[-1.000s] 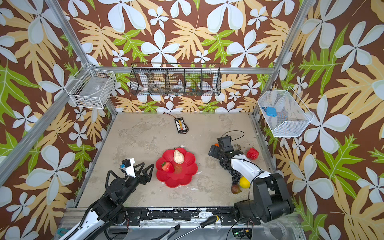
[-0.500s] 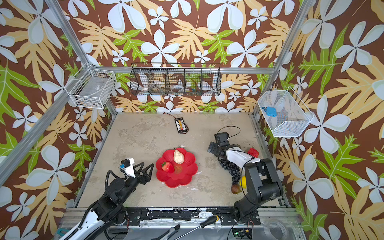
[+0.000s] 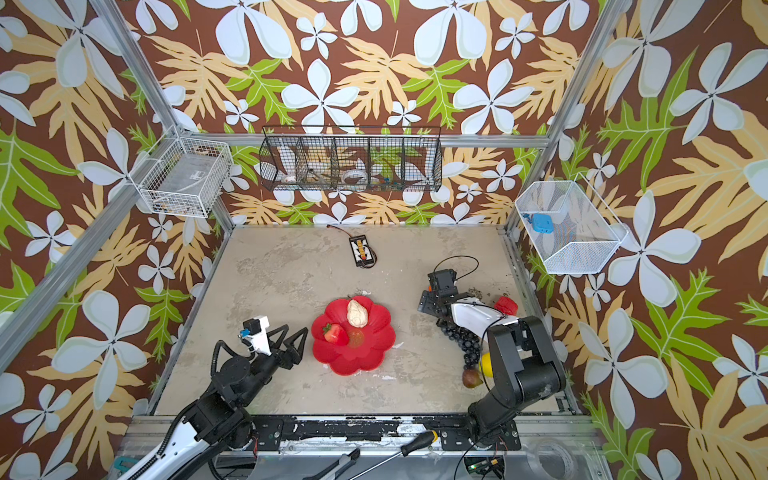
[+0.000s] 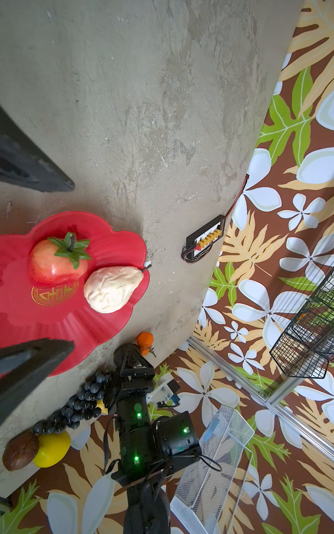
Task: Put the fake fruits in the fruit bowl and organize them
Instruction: 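Lower the right gripper onto the dark avocado and close on it, then carry the avocado toward the bowl with the right gripper while the left reaches in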
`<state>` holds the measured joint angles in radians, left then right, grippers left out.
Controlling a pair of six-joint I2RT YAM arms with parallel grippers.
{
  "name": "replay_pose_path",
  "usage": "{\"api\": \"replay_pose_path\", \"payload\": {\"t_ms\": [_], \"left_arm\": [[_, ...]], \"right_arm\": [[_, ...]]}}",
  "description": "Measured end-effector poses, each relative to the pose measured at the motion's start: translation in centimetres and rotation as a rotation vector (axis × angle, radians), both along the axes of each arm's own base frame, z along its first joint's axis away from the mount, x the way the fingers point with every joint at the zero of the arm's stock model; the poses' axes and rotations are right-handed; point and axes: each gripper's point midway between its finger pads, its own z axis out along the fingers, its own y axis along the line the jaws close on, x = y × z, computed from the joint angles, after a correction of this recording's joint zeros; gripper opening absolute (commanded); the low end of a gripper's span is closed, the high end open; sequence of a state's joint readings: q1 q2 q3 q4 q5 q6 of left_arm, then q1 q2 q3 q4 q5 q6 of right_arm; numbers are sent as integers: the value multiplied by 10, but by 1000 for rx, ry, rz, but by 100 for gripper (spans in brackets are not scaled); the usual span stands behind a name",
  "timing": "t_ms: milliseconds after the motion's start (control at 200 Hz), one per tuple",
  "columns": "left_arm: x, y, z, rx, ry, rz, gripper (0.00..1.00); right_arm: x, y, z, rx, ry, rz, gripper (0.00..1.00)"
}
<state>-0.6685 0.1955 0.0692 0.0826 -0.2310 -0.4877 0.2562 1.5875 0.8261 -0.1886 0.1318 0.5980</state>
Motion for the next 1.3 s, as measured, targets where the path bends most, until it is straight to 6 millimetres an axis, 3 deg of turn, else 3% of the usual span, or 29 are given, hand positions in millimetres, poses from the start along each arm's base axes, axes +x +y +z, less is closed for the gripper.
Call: {"api": "replay_pose_path", "payload": {"t_ms": [515,971,1081,1296], "left_arm": [[0,0,-2,1,1,0,81],[0,0,-4,5,6,0,81],[1,-1,-6,10,13,0,81],[4,-7,-17,30,52,-16,81]], "right_arm": [[12,2,-1,-44,-20,39,60],[8,12,20,-40,-79,89,56],[0,25,34,-5,-126,136,56],[-30,75,65,83,-255,319,55]]}}
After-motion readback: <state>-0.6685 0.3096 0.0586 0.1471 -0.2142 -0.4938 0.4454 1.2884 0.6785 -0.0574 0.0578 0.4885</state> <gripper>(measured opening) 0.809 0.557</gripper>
